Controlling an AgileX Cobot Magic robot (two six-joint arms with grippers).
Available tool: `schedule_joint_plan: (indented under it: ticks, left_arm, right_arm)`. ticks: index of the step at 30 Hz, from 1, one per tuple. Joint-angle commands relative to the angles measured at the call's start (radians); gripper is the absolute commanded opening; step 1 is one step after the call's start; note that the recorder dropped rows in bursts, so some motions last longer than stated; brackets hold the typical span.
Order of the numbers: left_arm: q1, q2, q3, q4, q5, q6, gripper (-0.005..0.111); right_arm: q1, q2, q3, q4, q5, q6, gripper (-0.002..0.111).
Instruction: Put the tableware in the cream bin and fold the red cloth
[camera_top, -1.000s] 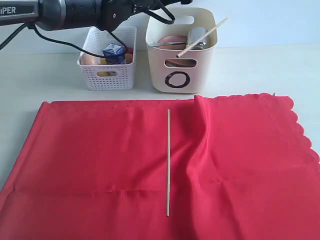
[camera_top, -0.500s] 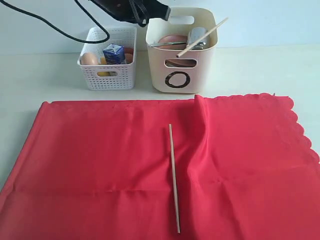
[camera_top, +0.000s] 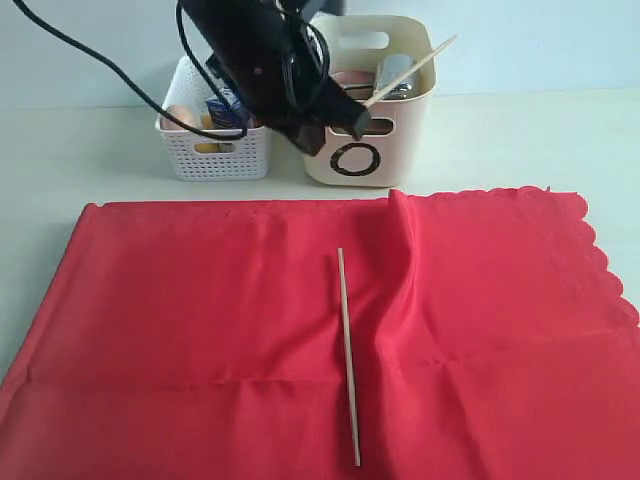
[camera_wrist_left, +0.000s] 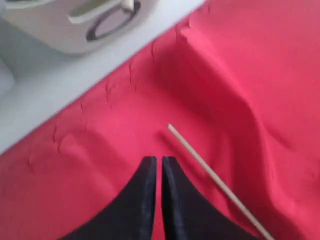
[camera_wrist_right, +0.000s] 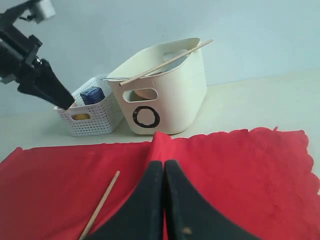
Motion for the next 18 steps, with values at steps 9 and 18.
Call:
schedule_joint_plan:
  ticks: [9, 18]
  left_arm:
    - [-0.103, 0.173, 0.086, -0.082, 0.053, -0.066, 0.045]
    - [-0.139, 0.258, 0.086, -0.082, -0.011, -0.110, 0.044]
  right_arm:
    - [0.000, -0.007, 0.005, -0.003, -0.007, -0.006, 0.000]
    - [0.000, -0.007, 0.005, -0.003, -0.007, -0.006, 0.000]
